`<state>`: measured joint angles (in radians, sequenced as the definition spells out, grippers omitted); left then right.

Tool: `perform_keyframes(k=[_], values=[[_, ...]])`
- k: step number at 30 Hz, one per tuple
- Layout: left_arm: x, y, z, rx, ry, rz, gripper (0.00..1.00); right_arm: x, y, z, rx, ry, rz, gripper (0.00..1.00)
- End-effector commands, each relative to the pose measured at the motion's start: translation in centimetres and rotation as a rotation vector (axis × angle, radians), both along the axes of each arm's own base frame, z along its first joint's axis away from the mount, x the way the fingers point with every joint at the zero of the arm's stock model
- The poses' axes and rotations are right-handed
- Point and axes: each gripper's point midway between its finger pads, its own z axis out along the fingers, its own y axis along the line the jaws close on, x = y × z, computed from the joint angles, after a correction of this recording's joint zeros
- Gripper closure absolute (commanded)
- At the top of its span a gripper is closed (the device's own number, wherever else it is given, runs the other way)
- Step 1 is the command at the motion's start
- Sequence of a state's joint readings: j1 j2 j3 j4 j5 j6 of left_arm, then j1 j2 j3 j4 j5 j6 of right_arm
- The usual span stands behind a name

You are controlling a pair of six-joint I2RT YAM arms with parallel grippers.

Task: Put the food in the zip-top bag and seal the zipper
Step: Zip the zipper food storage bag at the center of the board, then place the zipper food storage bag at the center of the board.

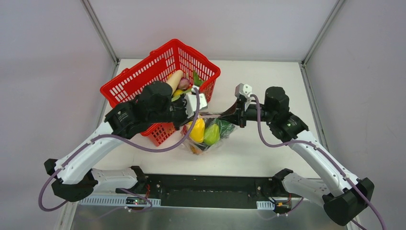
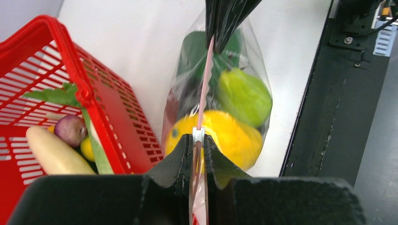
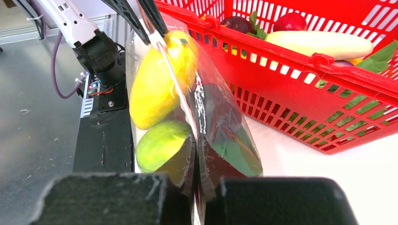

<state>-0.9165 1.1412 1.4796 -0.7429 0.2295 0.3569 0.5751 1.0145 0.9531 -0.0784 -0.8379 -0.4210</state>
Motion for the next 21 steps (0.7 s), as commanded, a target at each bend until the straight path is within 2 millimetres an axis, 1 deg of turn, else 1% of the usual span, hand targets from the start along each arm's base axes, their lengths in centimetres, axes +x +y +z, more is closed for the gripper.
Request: perform_keyframes(k=[1, 9, 13, 16, 17, 18, 19, 20, 21], values=[[-0.4, 3.8, -0.5, 0.054, -0.044, 0.090, 1.00, 1.2, -0.9, 1.7, 0.030, -0.072, -0.102, 1.00], [-0.3, 6.1, -1.3, 0.093, -0.062, 0.163, 1.00, 1.1, -1.2, 2.1, 0.038, -0.083, -0.114, 1.00], [-0.3, 6.5, -1.5, 0.091, -0.060, 0.184, 1.00, 1.2, -1.4, 2.5, 0.043, -0.095, -0.130, 1.00], [0.0, 6.1, -1.3, 0.056, -0.069, 0.202, 0.99, 1.4, -1.2, 2.9, 0.062, -0.095, -0.134, 1.00], [0.3, 6.0, -1.1, 0.041, -0.075, 0.210, 0.87, 1.4, -1.2, 3.1, 0.067, -0.090, -0.139, 1.00], [0.6, 6.0, -0.9, 0.028, -0.082, 0.227, 0.70, 1.6, -1.3, 3.1, 0.068, -0.085, -0.150, 1.00], [1.0, 5.9, -0.6, 0.008, -0.094, 0.253, 0.54, 1.8, -1.4, 3.0, 0.066, -0.085, -0.166, 1.00], [1.2, 5.7, -0.1, -0.022, -0.102, 0.268, 0.44, 2.3, -1.5, 3.5, 0.077, -0.105, -0.197, 1.00], [1.5, 5.5, 0.3, -0.051, -0.107, 0.278, 0.37, 2.9, -1.8, 4.0, 0.090, -0.113, -0.236, 1.00]])
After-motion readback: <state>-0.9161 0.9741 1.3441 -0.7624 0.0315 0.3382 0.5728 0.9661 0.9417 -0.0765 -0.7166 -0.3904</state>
